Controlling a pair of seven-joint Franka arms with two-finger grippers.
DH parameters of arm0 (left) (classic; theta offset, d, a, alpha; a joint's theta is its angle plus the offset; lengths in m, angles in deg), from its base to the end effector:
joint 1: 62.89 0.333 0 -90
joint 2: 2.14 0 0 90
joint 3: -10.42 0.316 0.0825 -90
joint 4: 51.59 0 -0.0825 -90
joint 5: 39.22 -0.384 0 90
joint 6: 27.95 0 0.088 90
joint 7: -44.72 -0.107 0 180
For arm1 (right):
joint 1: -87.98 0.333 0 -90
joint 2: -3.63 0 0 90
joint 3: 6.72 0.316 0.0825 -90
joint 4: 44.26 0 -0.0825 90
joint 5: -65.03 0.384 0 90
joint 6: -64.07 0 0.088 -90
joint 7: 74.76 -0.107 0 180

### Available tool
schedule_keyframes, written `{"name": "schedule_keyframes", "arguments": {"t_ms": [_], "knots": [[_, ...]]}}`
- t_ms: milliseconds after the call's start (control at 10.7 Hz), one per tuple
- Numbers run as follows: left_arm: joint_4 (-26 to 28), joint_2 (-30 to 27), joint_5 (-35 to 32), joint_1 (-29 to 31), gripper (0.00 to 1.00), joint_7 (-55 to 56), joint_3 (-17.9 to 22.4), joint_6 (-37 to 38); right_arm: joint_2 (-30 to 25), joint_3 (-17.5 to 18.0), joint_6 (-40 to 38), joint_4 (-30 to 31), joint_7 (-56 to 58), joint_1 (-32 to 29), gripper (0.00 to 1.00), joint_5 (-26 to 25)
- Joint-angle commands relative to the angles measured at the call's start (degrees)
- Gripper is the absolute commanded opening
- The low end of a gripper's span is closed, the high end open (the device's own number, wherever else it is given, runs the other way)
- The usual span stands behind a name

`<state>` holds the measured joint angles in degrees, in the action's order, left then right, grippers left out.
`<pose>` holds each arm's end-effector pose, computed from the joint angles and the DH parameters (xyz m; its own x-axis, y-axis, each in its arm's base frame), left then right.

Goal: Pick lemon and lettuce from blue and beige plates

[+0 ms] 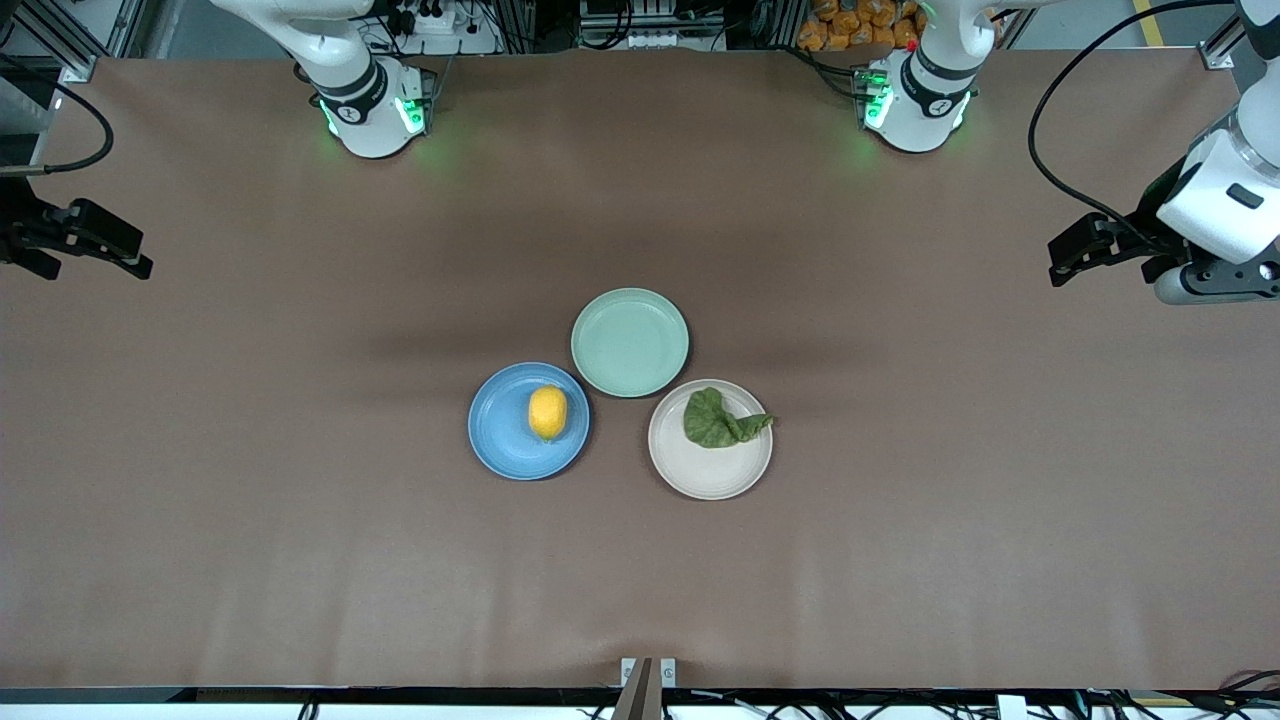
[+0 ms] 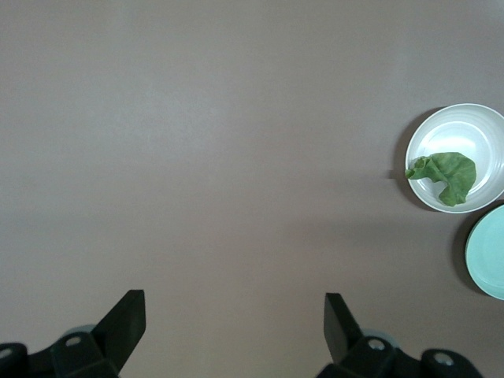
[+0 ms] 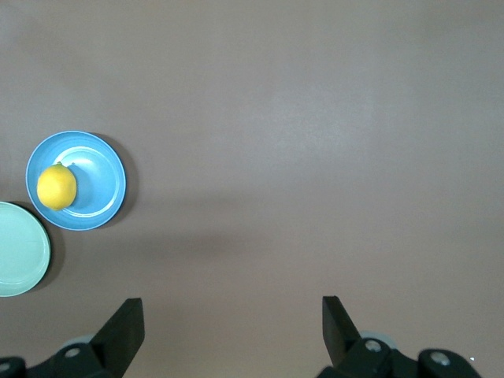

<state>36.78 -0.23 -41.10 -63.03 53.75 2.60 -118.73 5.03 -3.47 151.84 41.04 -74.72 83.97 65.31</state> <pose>0.5614 -0.0736 0.6207 0.9997 0.0183 0.0134 0.0186 -0.9995 -0.0265 0.5587 -0.0073 0.6460 0.9997 -0.0124 0.0187 -0.0123 -0.9999 -0.0063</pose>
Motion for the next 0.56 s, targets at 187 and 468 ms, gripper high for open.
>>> {"name": "schedule_keyframes", "arguments": {"t_ms": [187, 468], "knots": [[-1.44, 2.03, 0.65, -0.39, 1.0, -1.39, 0.53, 1.04, -0.35, 0.35, -0.41, 0.3, -0.65, -0.73, 1.0, 0.86], [-2.15, 5.64, 0.83, -2.22, 1.0, -0.42, -0.61, -0.53, 0.27, 0.62, -0.32, 0.65, -2.14, 0.49, 1.0, 0.95]]}}
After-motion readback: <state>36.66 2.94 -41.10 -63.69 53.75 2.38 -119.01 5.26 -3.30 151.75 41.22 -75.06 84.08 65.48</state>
